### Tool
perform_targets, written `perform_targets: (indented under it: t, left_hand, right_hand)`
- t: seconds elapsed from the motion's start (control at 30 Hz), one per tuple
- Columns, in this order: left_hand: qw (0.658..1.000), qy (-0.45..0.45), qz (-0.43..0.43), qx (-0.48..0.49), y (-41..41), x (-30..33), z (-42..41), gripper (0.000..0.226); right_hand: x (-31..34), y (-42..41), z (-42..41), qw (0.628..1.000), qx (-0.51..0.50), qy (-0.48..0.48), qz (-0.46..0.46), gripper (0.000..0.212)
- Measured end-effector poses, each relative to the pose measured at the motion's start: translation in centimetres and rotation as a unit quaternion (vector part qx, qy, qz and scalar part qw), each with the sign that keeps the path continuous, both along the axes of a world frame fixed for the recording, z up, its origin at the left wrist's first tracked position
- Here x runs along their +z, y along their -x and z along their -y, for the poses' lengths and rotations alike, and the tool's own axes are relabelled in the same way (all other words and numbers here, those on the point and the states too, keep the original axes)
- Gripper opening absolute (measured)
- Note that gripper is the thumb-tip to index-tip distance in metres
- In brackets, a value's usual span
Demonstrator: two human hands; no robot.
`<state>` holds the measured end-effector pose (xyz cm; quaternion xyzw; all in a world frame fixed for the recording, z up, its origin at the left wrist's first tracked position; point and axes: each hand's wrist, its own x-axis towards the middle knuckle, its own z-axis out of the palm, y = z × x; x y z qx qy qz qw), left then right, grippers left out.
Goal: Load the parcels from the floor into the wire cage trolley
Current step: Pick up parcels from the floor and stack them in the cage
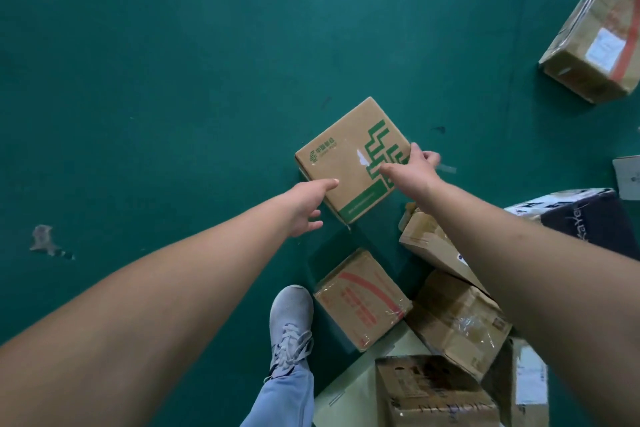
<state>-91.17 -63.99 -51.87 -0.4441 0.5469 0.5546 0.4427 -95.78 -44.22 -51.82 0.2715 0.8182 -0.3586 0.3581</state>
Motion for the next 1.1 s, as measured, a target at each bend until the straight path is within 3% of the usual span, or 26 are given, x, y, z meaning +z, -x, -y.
perform_targets:
  t: [0.07, 0.2, 0.3, 0.5, 0.63, 0.73, 0.83, 1.0, 1.1]
  left_hand:
    - [1.000, -0.002, 0.008, -0.002, -0.1, -0.5, 0.1, 0.062]
    - [1.000, 0.001, 0.006, -0.004, -0.1, -0.2, 0.3, 0.063]
    - [1.000, 0.018, -0.004, 0.019, 0.0, -0.6, 0.6, 0.064]
    - [0.998, 0.059, -0.015, 0.008, -2.5, 1.2, 1.6, 0.081]
    - [0.997, 0.065, -0.030, 0.034, -4.0, 6.1, 1.4, 0.081]
    - [0.991, 0.072, -0.069, 0.090, -6.3, 12.8, 0.8, 0.068]
    - [0.977, 0.081, -0.102, 0.170, -9.4, 20.3, 0.0, 0.075]
    - [0.966, 0.045, -0.155, 0.204, -17.1, 34.8, -2.6, 0.089]
    - [0.952, 0.038, -0.195, 0.231, -23.6, 45.2, -5.2, 0.074]
  right_hand:
    - [-0.5, 0.0, 0.0, 0.999, -0.001, -0.016, 0.042, 0.087]
    - [-1.0, 0.1, -0.6, 0.997, 0.013, -0.042, 0.063, 0.076]
    - [-1.6, -0.6, -0.3, 0.995, -0.040, 0.019, 0.090, 0.095]
    - [0.4, -4.1, -0.5, 0.994, -0.033, 0.077, 0.076, 0.072]
    - [5.3, -5.6, -0.9, 0.991, -0.040, 0.106, 0.069, 0.078]
    - [11.7, -7.7, -1.1, 0.990, -0.044, 0.119, 0.056, 0.070]
    - [19.1, -11.0, -1.2, 0.988, -0.059, 0.137, 0.031, 0.073]
    - [34.1, -18.9, -3.9, 0.982, -0.027, 0.185, 0.006, 0.100]
    - [44.1, -24.7, -6.2, 0.975, -0.008, 0.222, 0.003, 0.086]
